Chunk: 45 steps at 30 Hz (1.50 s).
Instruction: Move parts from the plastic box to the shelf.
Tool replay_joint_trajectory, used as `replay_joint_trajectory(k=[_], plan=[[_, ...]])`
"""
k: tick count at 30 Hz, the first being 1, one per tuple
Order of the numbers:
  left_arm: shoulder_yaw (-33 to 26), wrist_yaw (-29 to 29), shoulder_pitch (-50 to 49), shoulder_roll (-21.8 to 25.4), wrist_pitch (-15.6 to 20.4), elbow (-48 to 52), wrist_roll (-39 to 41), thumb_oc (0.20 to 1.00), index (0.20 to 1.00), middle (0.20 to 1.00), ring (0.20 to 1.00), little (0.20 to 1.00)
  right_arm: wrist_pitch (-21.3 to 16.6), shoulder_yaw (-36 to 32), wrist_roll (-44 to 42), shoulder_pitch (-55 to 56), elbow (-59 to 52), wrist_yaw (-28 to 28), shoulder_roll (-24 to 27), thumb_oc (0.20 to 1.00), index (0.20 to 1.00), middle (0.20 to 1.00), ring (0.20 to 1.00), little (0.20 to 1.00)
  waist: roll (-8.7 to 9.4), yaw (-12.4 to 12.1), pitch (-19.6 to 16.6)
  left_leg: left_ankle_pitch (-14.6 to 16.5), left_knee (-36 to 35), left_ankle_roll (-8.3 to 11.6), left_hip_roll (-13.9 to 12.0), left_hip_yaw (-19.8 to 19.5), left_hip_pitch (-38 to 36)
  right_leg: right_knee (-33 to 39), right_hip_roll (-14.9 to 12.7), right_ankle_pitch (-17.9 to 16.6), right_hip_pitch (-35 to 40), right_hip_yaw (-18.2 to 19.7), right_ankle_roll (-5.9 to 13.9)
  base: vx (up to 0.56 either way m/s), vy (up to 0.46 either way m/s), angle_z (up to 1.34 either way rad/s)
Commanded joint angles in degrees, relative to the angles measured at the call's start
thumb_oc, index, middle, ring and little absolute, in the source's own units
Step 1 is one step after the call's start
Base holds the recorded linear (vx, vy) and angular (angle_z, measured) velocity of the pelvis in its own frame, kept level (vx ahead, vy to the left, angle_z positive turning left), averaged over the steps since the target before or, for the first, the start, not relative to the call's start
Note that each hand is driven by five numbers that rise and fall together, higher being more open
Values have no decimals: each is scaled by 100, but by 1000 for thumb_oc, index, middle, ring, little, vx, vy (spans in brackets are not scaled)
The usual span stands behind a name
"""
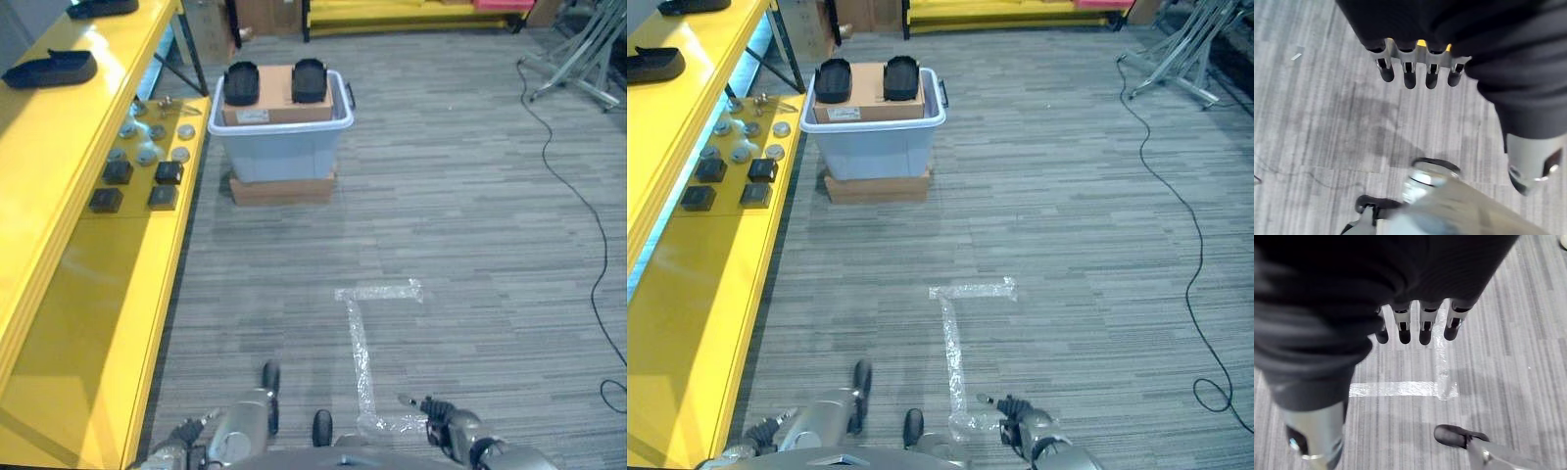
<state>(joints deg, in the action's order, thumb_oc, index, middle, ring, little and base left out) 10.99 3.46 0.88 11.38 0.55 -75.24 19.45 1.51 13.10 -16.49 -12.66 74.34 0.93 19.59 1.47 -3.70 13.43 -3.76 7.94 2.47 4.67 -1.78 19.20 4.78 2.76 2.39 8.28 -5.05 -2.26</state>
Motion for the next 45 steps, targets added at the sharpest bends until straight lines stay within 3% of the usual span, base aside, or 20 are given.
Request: replay_joint_trajectory(k=[1,3,4,7,9,11,14,17,21,25,27,29,32,34,37,43,45], plan=[[101,59,-89,121,237,-84,-437,1000,1000,1000,1000,1000,-149,87,-6,399,-131,-25,112,1000,1000,1000,1000,1000,148,-342,-193,92,575,-311,-1,272,-269,-603,-267,127,-83,232,335,179,135,-69],[93,95,-53,175,312,-108,-626,1000,1000,1000,1000,1000,-70,115,-197,334,-111,138,55,1000,1000,1000,1000,1000,175,-382,-323,346,368,-495,-47,412,-630,-1074,-324,390,-146,-7,397,252,181,-60],[114,108,62,268,314,-48,-607,1000,1000,1000,1000,1000,-86,131,109,371,-141,246,-27,1000,1000,1000,1000,1000,137,-311,-362,480,294,-642,-62,458,-860,-1978,-403,243,-516,-202,521,213,159,-10],[174,94,254,387,332,45,-498,1000,1000,1000,1000,1000,-181,272,334,393,-108,279,-135,1000,1000,1000,1000,1000,11,-234,-349,630,183,-728,-196,460,-1242,-2765,-699,-34,-1069,-555,689,186,96,-31],[250,35,347,475,433,211,-383,1000,1000,1000,1000,1000,-73,311,164,401,-130,216,-214,1000,1000,1000,1000,1000,-41,-171,-264,717,115,-678,-280,494,-1516,-2488,-969,-142,-1171,-762,762,227,-73,-34],[295,-28,460,545,422,339,-268,1000,1000,1000,1000,1000,-18,319,178,449,-106,212,-235,1000,1000,1000,1000,1000,-31,-74,-213,780,94,-581,-319,533,-1682,-1733,-1068,-140,-1127,-851,747,230,-128,-6],[439,-191,603,526,414,453,115,1000,1000,1000,1000,1000,123,300,153,543,-36,258,-206,1000,1000,1000,1000,1000,58,172,-193,1020,143,-509,-212,442,-1875,-845,-1121,-588,-1190,-544,862,294,-138,-6],[562,-180,718,439,306,477,215,1000,1000,1000,1000,1000,175,211,307,637,76,316,-219,1000,1000,1000,1000,1000,82,420,-187,1263,140,-528,-181,305,-2100,-727,-1160,-930,-1495,-181,970,281,-172,2],[582,84,706,278,192,393,359,1000,1000,1000,1000,1000,175,163,438,746,239,426,-252,1000,1000,1000,1000,1000,74,533,-247,1324,245,-492,-354,219,-2243,-702,-951,-792,-1390,-104,785,282,-295,37],[481,136,601,188,21,366,560,1000,1000,1000,1000,1000,15,185,437,755,231,489,-259,1000,1000,1000,1000,1000,89,471,-277,729,1148,-361,-543,62,-1871,-633,-804,-647,-1190,-113,588,194,-237,21],[286,70,472,122,-46,343,518,1000,1000,1000,1000,1000,-43,244,614,702,59,347,-184,1000,1000,1000,1000,1000,162,381,-248,479,2324,-334,-533,84,-1166,-600,-792,-574,-1042,-177,417,249,-283,28],[275,7,446,87,-131,359,338,1000,1000,1000,1000,1000,-11,207,540,664,-4,257,-90,1000,1000,1000,1000,1000,132,334,-202,461,2169,-281,-651,327,-947,-554,-759,-470,-898,-296,389,224,-151,18],[332,5,312,26,-132,222,45,1000,1000,1000,1000,1000,-66,42,259,526,-42,144,49,1000,1000,1000,1000,1000,4,168,-142,282,906,-142,-601,705,-828,-406,-668,-333,-623,-448,464,302,-15,29],[348,66,164,27,-60,116,-51,1000,1000,1000,1000,1000,-97,-17,264,463,-60,144,115,1000,1000,1000,1000,1000,-116,-55,-128,-125,-33,-13,-498,712,-640,-334,-521,-226,-390,-435,494,359,6,21],[327,61,-39,94,60,64,-307,1000,1000,1000,1000,1000,-190,19,207,385,-84,216,243,1000,1000,1000,1000,1000,-177,-375,-87,-765,-265,130,-521,577,-146,-322,-341,2,-25,-362,412,330,12,3],[206,154,-44,247,349,112,-382,1000,1000,1000,1000,1000,-138,113,67,260,-188,474,162,1000,1000,1000,1000,1000,-50,-496,-279,-168,-118,-200,-412,921,-377,-655,-453,402,191,-405,467,296,119,-31],[210,154,158,343,464,175,-408,1000,1000,1000,1000,1000,-177,233,348,319,-117,589,-5,1000,1000,1000,1000,1000,-53,-500,-401,-19,-243,-369,-376,973,-711,-1238,-596,386,22,-704,587,350,112,-23]])
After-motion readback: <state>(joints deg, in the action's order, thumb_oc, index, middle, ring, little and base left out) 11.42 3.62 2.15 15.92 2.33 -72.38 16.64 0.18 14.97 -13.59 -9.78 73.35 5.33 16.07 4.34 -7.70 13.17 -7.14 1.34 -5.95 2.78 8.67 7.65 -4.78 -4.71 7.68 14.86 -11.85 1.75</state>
